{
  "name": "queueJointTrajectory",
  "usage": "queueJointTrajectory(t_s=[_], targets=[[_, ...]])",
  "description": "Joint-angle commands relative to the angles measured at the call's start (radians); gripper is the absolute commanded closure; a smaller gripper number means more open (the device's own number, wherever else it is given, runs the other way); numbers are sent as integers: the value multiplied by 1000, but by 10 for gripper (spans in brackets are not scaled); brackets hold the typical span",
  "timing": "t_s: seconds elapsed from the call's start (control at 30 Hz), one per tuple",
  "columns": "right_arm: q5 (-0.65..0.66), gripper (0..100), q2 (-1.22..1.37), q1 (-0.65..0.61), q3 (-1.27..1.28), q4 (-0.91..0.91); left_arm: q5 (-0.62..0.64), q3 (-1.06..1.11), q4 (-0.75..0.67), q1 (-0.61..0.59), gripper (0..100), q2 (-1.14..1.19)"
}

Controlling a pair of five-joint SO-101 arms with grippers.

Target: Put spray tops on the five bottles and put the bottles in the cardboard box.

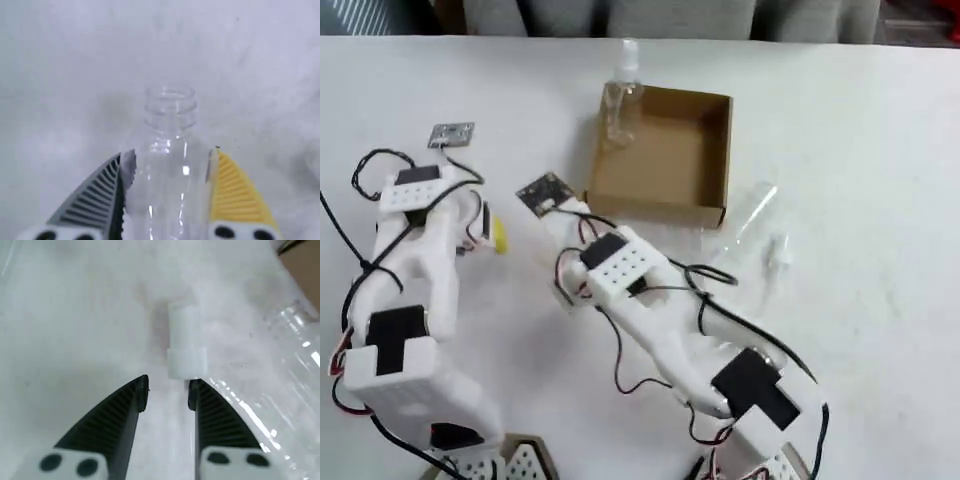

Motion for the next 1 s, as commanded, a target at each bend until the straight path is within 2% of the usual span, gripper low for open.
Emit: queueJointTrajectory(t_s=[0.0, 0.13, 0.37, 0.63, 0.97], targets=[[63, 885, -1, -8, -51, -16, 11, -17, -18, -8, 976, -5], [106, 885, -2, -5, -51, -7, 11, -17, -18, -7, 976, -5], [161, 885, -90, -10, -91, 162, 11, -20, -18, -2, 976, -5], [212, 885, -93, -2, -86, 87, 11, -20, -20, 10, 976, -5], [282, 885, 24, 13, -100, 2, 11, -17, -20, 10, 976, -5]])
